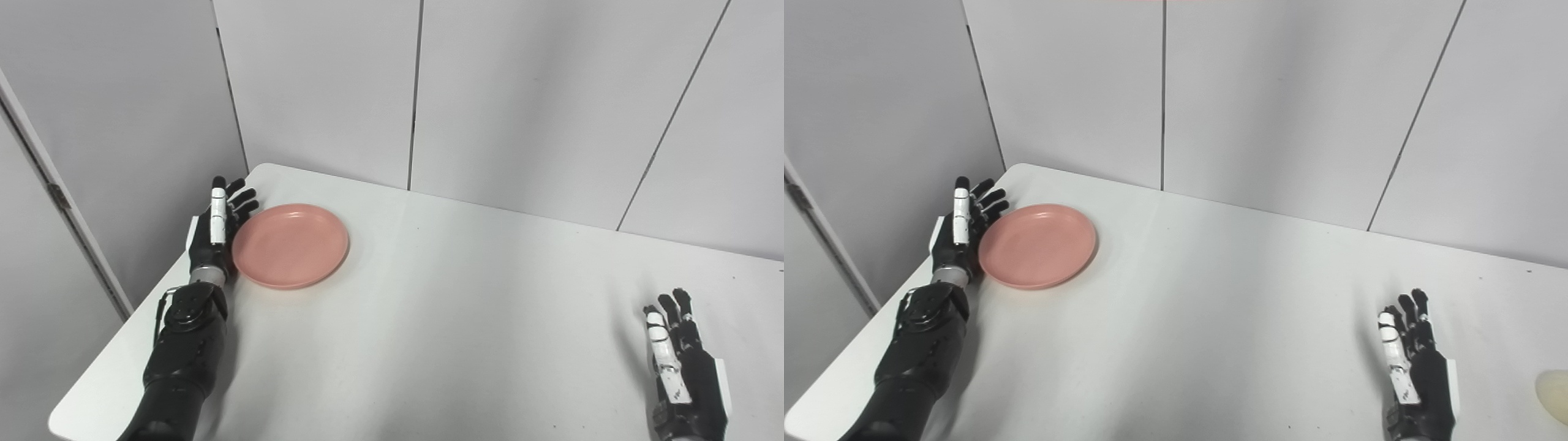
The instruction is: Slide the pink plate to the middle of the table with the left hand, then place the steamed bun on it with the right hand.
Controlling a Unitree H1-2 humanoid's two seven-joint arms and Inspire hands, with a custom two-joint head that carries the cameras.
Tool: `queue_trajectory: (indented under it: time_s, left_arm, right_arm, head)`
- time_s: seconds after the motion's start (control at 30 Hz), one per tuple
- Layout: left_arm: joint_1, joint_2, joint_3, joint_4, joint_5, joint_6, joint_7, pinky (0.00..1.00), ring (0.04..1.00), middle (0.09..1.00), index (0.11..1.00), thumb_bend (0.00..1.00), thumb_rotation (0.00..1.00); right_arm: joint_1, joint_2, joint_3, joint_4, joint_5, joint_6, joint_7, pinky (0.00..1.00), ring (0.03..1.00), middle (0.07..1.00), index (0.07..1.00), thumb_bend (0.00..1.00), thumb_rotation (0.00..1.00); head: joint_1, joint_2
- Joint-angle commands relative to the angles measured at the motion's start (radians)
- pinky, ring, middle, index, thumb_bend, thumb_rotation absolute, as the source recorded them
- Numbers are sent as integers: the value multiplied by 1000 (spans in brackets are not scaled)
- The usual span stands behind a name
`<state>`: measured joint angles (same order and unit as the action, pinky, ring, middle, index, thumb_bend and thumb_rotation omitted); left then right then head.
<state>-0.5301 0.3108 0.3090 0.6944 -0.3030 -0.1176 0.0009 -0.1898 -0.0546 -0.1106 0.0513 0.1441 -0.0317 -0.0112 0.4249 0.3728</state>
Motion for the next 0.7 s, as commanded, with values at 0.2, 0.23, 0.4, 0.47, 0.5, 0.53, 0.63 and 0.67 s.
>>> queue_trajectory:
  time_s: [0.2,0.23,0.4,0.47,0.5,0.53,0.63,0.67]
  left_arm:
    - [-33,-74,-14,-9,-61,6,-97,740,763,765,760,856,1000]
    - [-33,-83,-17,-15,-67,7,-108,731,754,763,759,853,1000]
    - [-28,-126,-28,-50,-89,26,-147,718,746,752,755,854,1000]
    - [-23,-145,-32,-68,-98,35,-155,729,743,748,753,848,1000]
    - [-21,-153,-35,-73,-100,36,-161,740,745,748,753,846,1000]
    - [-19,-161,-37,-79,-101,40,-165,742,744,747,751,845,1000]
    - [-10,-191,-44,-104,-101,45,-170,729,737,750,753,835,1000]
    - [-5,-204,-46,-117,-100,49,-167,730,736,752,754,829,1000]
  right_arm:
    - [-22,5,6,-43,-13,10,-5,992,911,950,967,262,631]
    - [-22,5,7,-45,-13,10,-4,993,911,952,968,260,629]
    - [-23,9,6,-53,-13,16,-8,995,908,946,961,259,610]
    - [-22,8,9,-57,-22,18,-9,993,912,950,964,259,620]
    - [-22,8,10,-59,-24,21,-10,990,910,949,963,259,629]
    - [-21,8,11,-62,-22,26,-9,988,909,949,963,260,634]
    - [-23,11,10,-60,-16,24,-7,995,903,943,967,266,659]
    - [-23,13,10,-59,-17,22,-8,998,901,939,968,262,660]
  head:
    - [-3,4]
    - [-3,5]
    - [-8,11]
    - [-19,16]
    - [-19,16]
    - [-29,22]
    - [-46,29]
    - [-56,33]
